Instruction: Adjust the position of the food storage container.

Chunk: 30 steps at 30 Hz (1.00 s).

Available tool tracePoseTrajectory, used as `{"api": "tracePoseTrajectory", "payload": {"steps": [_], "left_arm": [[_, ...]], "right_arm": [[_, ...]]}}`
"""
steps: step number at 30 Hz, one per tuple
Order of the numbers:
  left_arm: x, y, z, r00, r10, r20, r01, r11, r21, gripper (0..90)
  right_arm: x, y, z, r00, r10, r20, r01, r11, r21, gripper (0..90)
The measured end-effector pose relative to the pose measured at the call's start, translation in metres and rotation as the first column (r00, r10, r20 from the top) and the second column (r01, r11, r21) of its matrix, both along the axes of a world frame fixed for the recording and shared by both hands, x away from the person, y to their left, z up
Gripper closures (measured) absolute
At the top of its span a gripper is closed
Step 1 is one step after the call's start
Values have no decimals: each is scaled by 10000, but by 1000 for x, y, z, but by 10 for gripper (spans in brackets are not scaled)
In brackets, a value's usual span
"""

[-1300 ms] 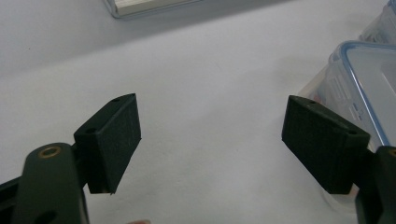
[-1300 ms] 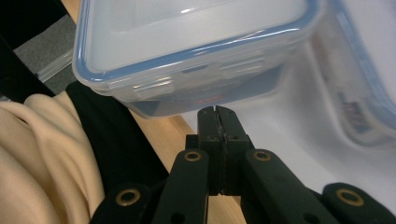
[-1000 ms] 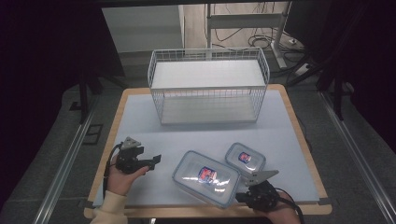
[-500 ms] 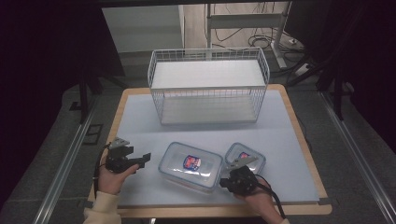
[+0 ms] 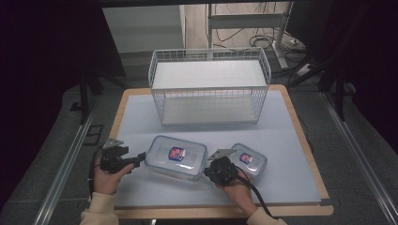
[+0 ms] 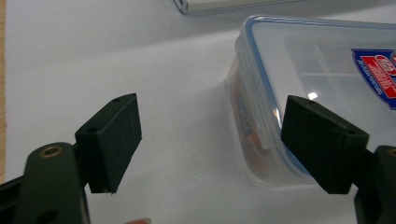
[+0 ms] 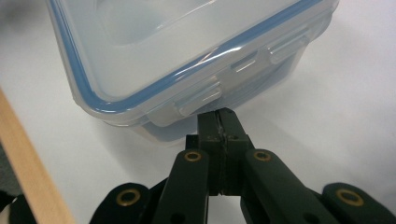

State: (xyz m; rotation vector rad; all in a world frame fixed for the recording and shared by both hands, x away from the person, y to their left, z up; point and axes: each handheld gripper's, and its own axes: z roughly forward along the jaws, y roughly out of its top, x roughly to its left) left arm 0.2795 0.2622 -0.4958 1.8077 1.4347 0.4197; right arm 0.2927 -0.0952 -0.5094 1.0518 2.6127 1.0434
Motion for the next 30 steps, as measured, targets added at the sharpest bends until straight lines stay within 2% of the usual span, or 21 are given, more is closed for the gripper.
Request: {"api": "tracePoseTrajectory", "payload": {"steps": [5, 7, 10, 11, 13, 14, 16, 17, 19, 23, 28, 30], "left_arm": [[-2, 3, 1, 10000, 82, 46, -81, 9999, -68, 200], [-2, 4, 1, 9999, 107, 88, -106, 9999, -97, 200], [-2, 4, 2, 9999, 97, 89, -96, 9999, -124, 200], [-2, 3, 2, 9999, 97, 95, -96, 9999, -142, 200], [-2, 3, 3, 9999, 90, 101, -89, 9999, -121, 200], [-3, 2, 3, 9999, 94, 110, -92, 9998, -161, 200], [-3, 2, 4, 9999, 90, 113, -88, 9998, -167, 200], [-3, 3, 3, 9999, 71, 119, -69, 9998, -164, 200], [-3, 4, 3, 9999, 84, 92, -82, 9998, -173, 200], [-3, 5, 2, 9999, 109, 102, -107, 9998, -187, 200], [-3, 5, 3, 9999, 110, 112, -108, 9997, -196, 200], [-3, 4, 2, 9999, 92, 85, -91, 9998, -182, 200]], "right_arm": [[-2, -5, -2, 9999, -74, 148, 71, 9997, 219, 894], [-8, -10, -1, 9999, 105, -14, -104, 9990, 425, 894], [-16, -11, -1, 9991, 409, -66, -405, 9981, 471, 894], [-24, -6, -2, 9964, 825, -175, -813, 9949, 597, 894], [-25, -3, -2, 9952, 960, -199, -947, 9937, 598, 894], [-30, 6, -4, 9916, 1289, -118, -1280, 9902, 560, 894], [-30, 8, -4, 9908, 1347, -127, -1338, 9894, 559, 894], [-31, 16, -4, 9887, 1499, -93, -1491, 9870, 600, 894], [-31, 20, -3, 9883, 1525, 40, -1525, 9869, 529, 894], [-28, 25, -3, 9871, 1598, -6, -1595, 9853, 609, 894], [-21, 24, -1, 9921, 1246, 170, -1252, 9911, 451, 894], [-13, 21, 1, 9957, 898, 217, -905, 9951, 389, 895]]}}
